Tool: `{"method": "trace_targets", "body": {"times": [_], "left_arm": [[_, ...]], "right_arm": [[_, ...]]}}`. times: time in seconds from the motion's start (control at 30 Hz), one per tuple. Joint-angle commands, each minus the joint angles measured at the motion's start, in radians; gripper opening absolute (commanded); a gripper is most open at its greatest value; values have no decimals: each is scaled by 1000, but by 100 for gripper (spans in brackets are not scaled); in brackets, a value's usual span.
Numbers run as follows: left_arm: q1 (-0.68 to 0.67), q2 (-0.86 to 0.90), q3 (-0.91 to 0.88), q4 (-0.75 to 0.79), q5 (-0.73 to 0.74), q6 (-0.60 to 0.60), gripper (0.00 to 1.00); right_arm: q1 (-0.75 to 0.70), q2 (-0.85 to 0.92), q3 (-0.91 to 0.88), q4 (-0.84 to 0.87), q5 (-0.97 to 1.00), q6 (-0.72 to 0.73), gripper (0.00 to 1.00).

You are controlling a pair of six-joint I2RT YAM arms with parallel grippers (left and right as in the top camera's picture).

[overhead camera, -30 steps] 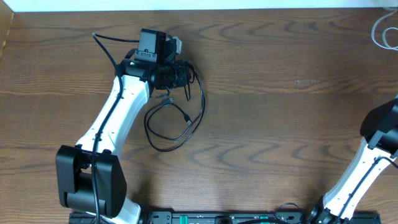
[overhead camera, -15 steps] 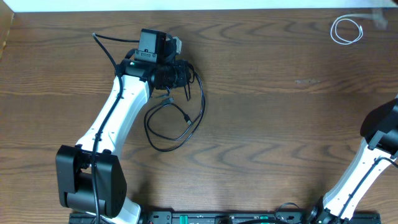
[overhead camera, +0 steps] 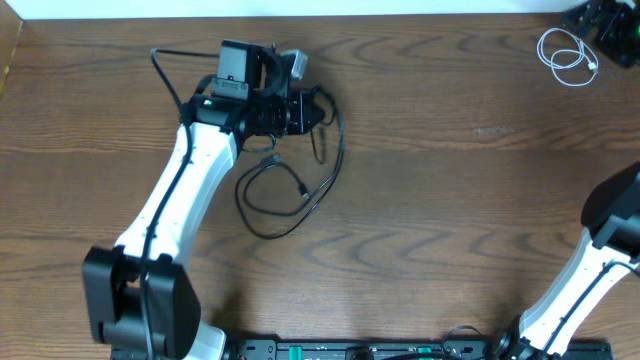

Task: Untangle cables
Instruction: 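Bring the right gripper back to the black cables held by the left gripper, then grasp a black cable with the right gripper and pull it rightward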

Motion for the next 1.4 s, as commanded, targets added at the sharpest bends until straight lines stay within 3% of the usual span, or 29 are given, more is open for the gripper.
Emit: {"method": "trace_targets", "body": {"times": [0.0, 0.17, 0.4, 0.63, 1.07, 1.37], "left_arm": [[-1, -91, 46, 117, 250, 57, 7], [-1, -125, 46, 284, 294, -34, 7], [-1, -128, 46, 409, 293, -90, 7], [-1, -128, 46, 500, 289, -184, 7], [-1, -128, 46, 491, 294, -265, 7], [74, -128, 46, 450, 294, -265, 8]], "right_arm": [[79, -167, 18, -47, -301, -155, 99], [206, -220, 18, -141, -302, -264, 99], [439, -218, 16, -210, -225, -310, 99], [614, -218, 16, -205, 76, -192, 98], [780, -132, 14, -143, 742, 233, 90], [709, 3, 14, -253, 800, 276, 89]]}}
